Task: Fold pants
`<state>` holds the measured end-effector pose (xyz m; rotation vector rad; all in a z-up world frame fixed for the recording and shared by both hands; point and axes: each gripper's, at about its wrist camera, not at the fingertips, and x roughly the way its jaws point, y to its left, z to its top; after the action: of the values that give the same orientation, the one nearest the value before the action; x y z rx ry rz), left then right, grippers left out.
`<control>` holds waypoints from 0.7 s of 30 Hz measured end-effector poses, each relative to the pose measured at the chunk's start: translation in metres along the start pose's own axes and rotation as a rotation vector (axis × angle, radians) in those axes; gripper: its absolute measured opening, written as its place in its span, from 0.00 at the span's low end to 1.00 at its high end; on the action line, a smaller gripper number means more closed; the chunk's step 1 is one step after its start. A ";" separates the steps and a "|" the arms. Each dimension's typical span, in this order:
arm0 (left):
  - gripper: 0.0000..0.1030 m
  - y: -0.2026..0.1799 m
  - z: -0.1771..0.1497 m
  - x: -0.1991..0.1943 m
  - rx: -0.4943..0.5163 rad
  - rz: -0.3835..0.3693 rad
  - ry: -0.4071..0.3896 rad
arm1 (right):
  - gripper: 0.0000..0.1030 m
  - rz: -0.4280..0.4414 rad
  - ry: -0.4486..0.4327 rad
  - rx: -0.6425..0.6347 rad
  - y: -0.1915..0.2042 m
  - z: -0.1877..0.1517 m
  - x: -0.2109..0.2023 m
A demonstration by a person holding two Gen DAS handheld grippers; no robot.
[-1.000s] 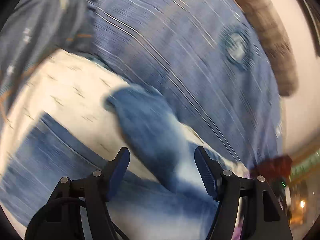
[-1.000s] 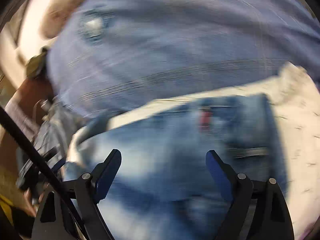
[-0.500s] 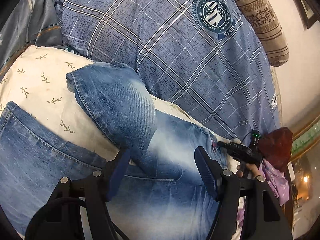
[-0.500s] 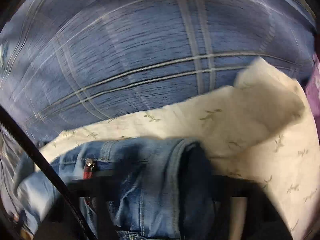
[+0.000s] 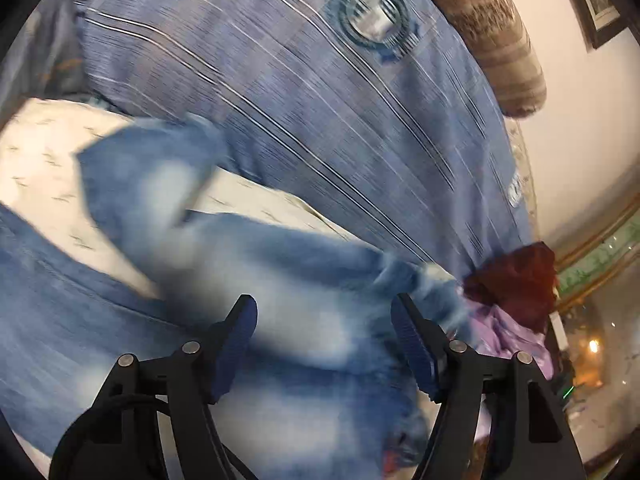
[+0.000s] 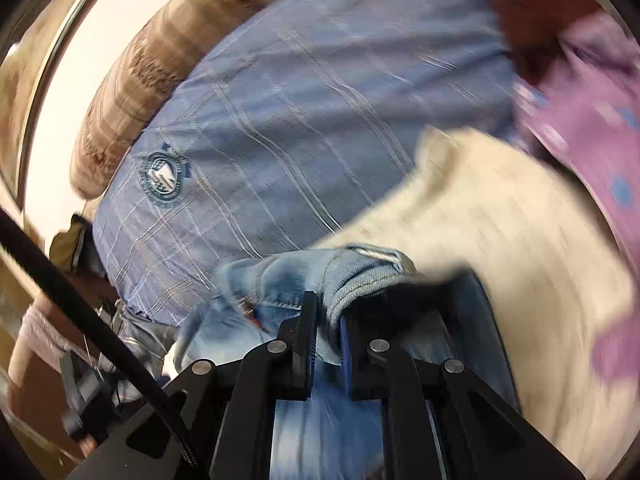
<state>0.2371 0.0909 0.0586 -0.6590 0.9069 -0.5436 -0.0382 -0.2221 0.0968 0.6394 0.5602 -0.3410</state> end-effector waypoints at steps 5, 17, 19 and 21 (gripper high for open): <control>0.70 -0.038 0.009 0.042 -0.017 0.080 0.075 | 0.09 -0.005 0.072 0.130 -0.047 -0.029 -0.011; 0.66 -0.054 -0.022 0.129 0.056 0.639 0.293 | 0.10 -0.035 0.151 0.153 -0.059 -0.030 0.005; 0.68 -0.057 -0.025 0.140 0.111 0.727 0.293 | 0.10 -0.044 0.152 0.142 -0.057 -0.030 0.004; 0.57 -0.051 -0.028 0.148 0.099 0.766 0.269 | 0.10 -0.052 0.156 0.122 -0.053 -0.030 0.004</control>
<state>0.2816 -0.0520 0.0040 -0.1129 1.2839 0.0179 -0.0712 -0.2436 0.0497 0.7746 0.7098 -0.3780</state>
